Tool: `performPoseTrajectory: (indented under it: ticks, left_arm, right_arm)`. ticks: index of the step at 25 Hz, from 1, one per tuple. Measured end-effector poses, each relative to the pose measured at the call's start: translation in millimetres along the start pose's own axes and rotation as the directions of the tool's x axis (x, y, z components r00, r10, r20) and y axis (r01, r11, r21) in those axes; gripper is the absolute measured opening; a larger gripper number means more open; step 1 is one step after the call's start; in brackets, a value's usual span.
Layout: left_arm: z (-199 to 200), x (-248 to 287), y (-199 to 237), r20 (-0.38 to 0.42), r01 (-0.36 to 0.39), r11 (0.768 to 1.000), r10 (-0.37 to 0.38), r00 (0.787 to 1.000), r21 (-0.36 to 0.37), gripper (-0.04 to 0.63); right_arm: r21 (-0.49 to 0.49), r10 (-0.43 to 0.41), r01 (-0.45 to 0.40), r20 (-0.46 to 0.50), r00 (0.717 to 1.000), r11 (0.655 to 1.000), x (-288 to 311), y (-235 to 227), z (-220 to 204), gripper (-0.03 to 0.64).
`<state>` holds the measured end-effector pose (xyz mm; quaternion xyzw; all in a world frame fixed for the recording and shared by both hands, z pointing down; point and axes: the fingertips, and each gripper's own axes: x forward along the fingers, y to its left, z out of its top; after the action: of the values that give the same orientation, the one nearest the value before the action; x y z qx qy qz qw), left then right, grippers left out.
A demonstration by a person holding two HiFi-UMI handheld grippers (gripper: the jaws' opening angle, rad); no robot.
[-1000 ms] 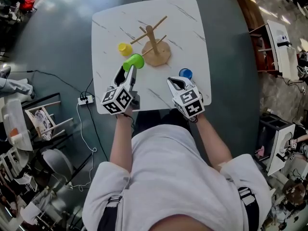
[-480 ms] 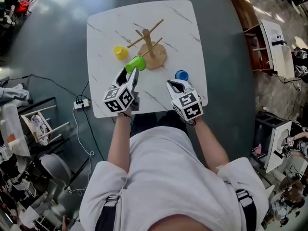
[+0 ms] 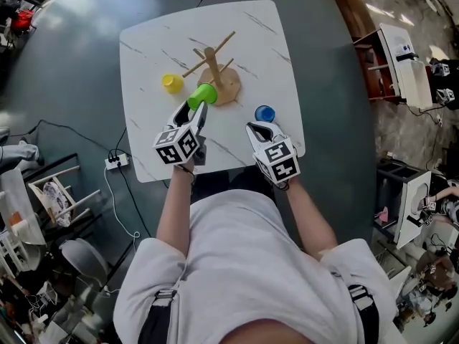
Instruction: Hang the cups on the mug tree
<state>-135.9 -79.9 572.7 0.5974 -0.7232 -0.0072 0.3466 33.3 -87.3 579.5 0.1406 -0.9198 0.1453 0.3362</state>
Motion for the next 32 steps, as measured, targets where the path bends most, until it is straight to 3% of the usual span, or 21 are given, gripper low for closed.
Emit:
performPoseTrajectory:
  ticks: [6, 21, 32]
  left_arm:
    - [-2, 9, -1, -0.029, 0.021, 1.000, -0.021, 0.999, 0.020, 0.212]
    - [-14, 29, -11, -0.152, 0.046, 0.984, -0.020, 0.988, 0.171, 0.213]
    - [-10, 21, -10, -0.100, -0.025, 0.986, 0.042, 0.994, 0.164, 0.245]
  right_arm:
    - [0.043, -0.036, 0.037, -0.003, 0.999, 0.998, 0, -11, -7, 0.000]
    - [0.109, -0.090, 0.090, -0.006, 0.996, 0.990, -5, -24, -23, 0.000]
    - [0.092, -0.113, 0.114, -0.019, 0.993, 0.989, -14, -44, -32, 0.000]
